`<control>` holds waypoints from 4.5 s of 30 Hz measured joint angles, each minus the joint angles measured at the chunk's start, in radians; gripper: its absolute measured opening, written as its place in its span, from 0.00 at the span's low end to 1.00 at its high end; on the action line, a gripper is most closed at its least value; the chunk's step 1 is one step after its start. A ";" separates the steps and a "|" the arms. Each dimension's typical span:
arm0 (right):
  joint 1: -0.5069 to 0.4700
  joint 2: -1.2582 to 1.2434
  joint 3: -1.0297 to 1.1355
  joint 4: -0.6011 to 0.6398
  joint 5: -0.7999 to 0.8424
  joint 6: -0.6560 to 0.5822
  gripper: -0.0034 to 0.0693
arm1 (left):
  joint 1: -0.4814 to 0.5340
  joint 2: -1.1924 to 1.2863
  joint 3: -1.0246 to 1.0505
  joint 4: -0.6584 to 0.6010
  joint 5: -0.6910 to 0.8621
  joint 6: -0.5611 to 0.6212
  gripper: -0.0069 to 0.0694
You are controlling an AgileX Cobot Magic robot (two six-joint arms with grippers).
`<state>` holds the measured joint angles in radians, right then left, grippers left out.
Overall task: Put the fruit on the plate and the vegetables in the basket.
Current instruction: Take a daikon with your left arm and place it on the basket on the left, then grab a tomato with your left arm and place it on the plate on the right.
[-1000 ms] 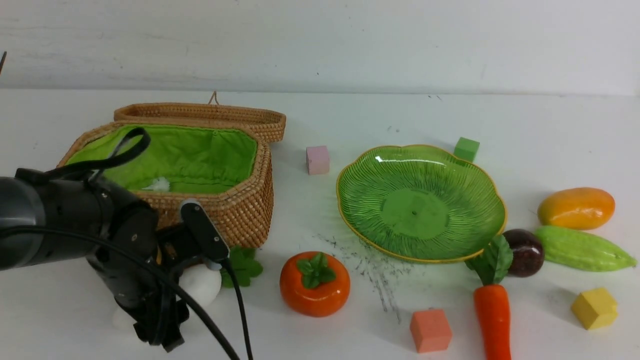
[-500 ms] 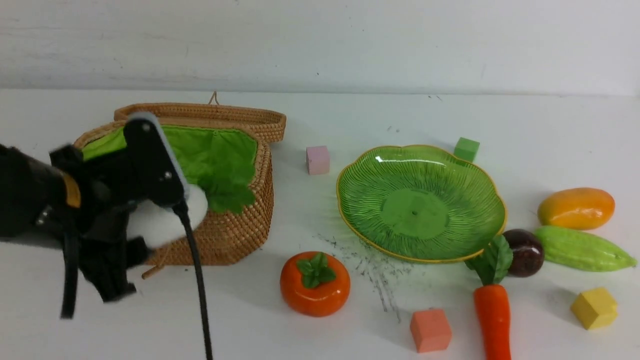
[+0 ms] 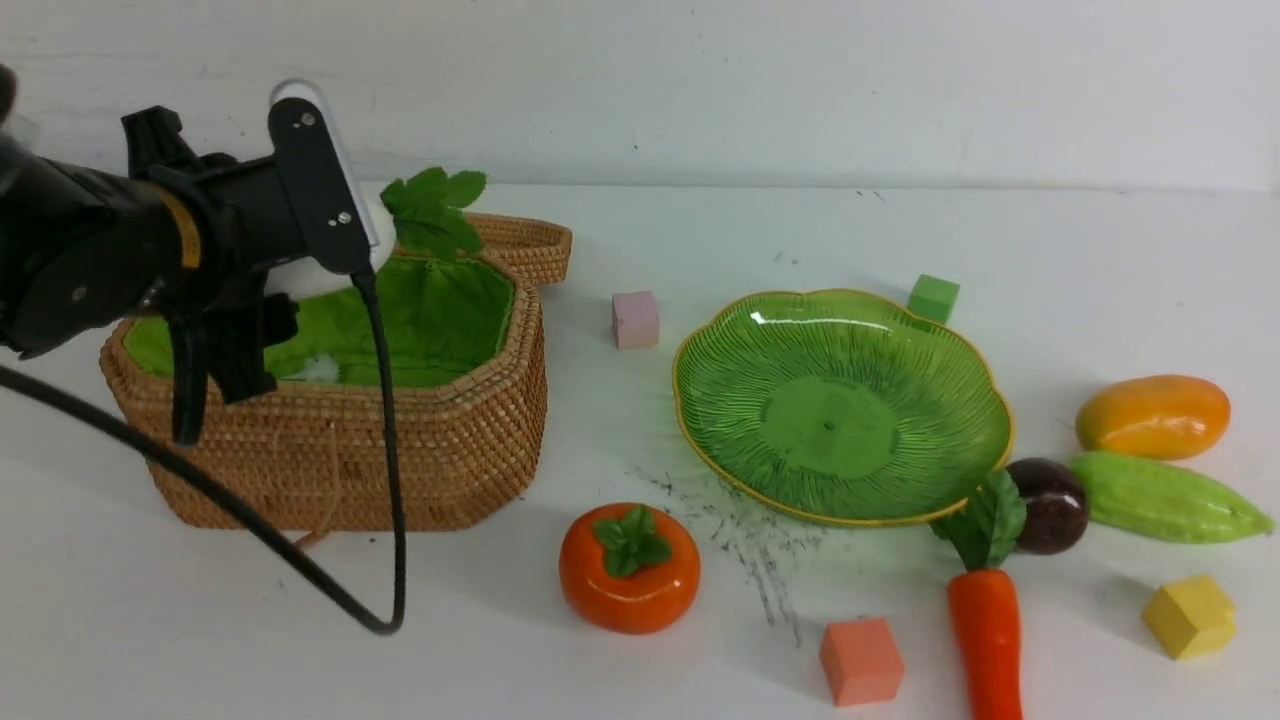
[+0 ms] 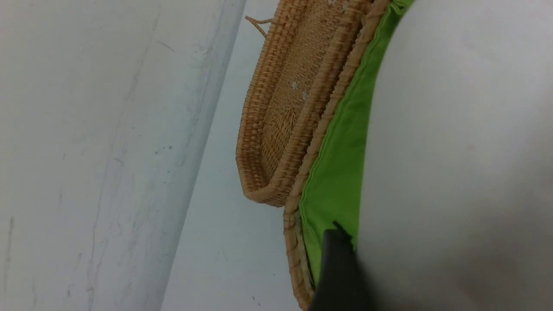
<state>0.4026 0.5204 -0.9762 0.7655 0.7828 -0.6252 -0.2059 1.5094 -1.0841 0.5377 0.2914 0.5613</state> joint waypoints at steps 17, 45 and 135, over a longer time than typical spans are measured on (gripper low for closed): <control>0.000 0.000 0.000 -0.001 0.076 0.000 0.08 | 0.000 0.017 -0.013 0.023 0.003 -0.040 0.91; 0.000 -0.073 -0.001 -0.385 0.484 0.492 0.08 | -0.724 0.147 -0.145 -0.148 0.506 -0.892 0.19; 0.000 -0.131 -0.002 -0.835 0.302 0.782 0.10 | -0.671 0.635 -0.633 0.201 0.045 -1.029 0.57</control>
<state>0.4026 0.3892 -0.9781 -0.0694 1.0849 0.1564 -0.8766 2.1447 -1.7174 0.7392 0.3364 -0.4682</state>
